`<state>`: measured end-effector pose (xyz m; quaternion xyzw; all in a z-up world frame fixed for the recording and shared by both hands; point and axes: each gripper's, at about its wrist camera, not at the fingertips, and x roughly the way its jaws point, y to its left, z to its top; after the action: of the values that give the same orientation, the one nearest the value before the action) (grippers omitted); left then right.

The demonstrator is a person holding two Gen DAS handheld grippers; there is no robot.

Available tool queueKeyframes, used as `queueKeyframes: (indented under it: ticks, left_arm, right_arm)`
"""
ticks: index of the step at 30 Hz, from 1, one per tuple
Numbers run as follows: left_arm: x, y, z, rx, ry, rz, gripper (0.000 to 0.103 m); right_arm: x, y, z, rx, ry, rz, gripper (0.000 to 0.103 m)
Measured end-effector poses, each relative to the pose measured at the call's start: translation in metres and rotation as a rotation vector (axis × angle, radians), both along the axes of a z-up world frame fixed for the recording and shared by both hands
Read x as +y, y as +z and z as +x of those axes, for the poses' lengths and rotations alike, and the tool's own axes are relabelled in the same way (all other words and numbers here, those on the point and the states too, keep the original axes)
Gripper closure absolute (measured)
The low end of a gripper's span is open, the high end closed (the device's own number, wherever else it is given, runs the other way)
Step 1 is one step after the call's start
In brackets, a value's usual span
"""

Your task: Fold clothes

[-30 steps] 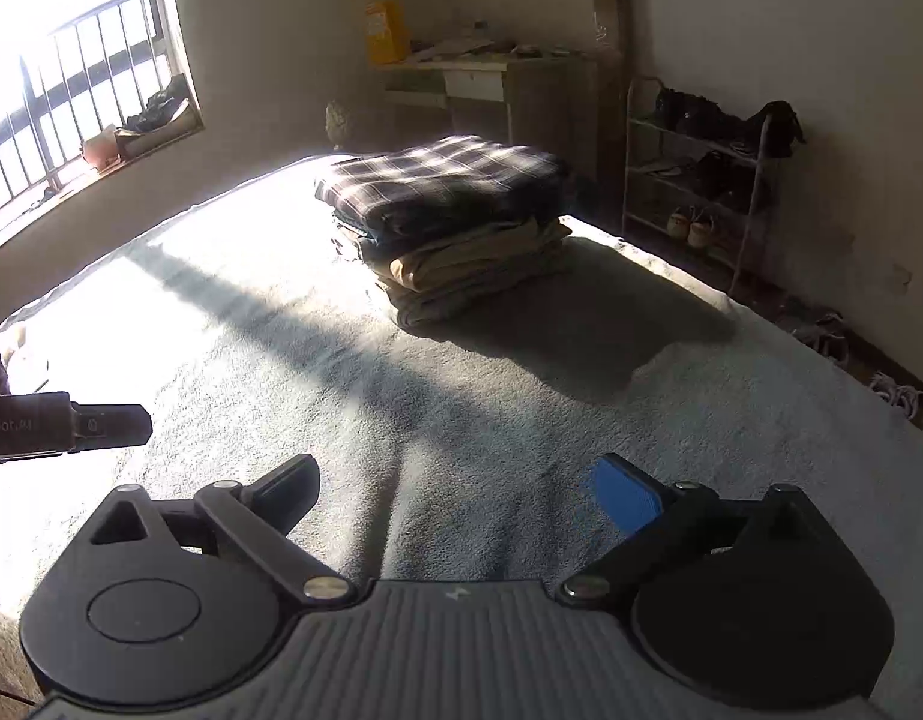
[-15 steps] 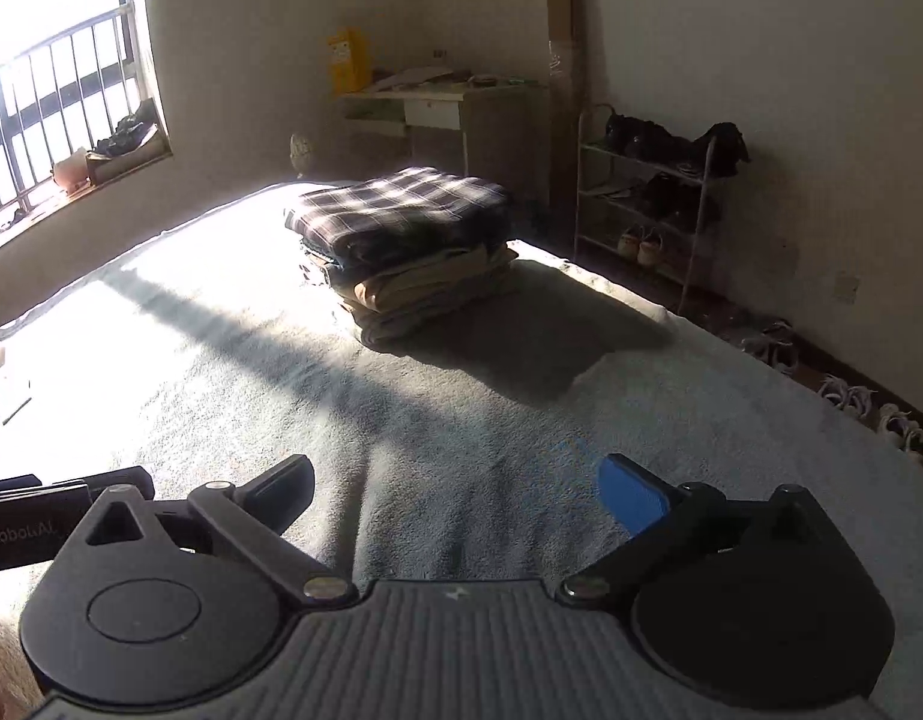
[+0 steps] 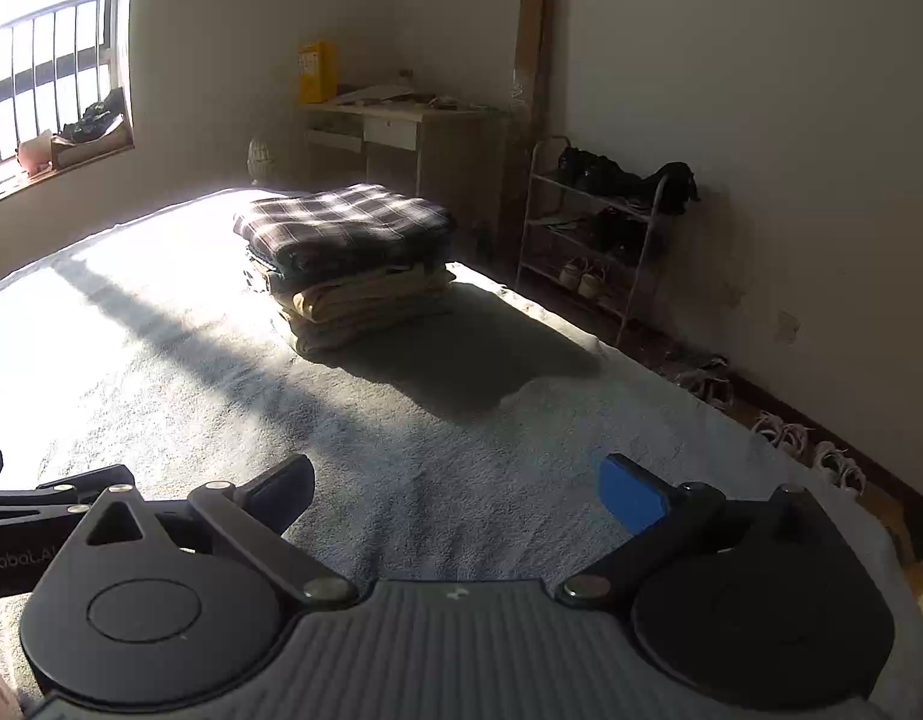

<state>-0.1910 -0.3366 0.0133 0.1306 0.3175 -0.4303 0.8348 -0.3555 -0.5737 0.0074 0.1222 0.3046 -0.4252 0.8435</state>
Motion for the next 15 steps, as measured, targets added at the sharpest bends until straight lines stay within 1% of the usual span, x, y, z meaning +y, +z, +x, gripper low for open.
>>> queueKeyframes:
  ticks: [4,6,11,15]
  left_arm:
    - [-0.0053,-0.0019,-0.0065,-0.01,0.004,0.006,0.0]
    - [-0.0052,-0.0016,-0.0078,-0.025,0.015,-0.002,0.0]
    - [-0.0044,-0.0008,-0.005,-0.025,0.028,-0.014,0.0]
    - [-0.0064,0.0003,-0.0064,-0.062,0.044,0.006,0.0]
  right_arm:
    - [-0.0043,-0.0026,-0.0003,0.007,-0.018,0.003,0.0]
    - [-0.0052,-0.0032,-0.0004,0.005,-0.02,0.0,0.0]
    - [-0.005,-0.0041,0.0,0.01,-0.023,-0.027,0.0]
    - [-0.0039,-0.0046,-0.0023,0.002,-0.032,-0.054,0.0]
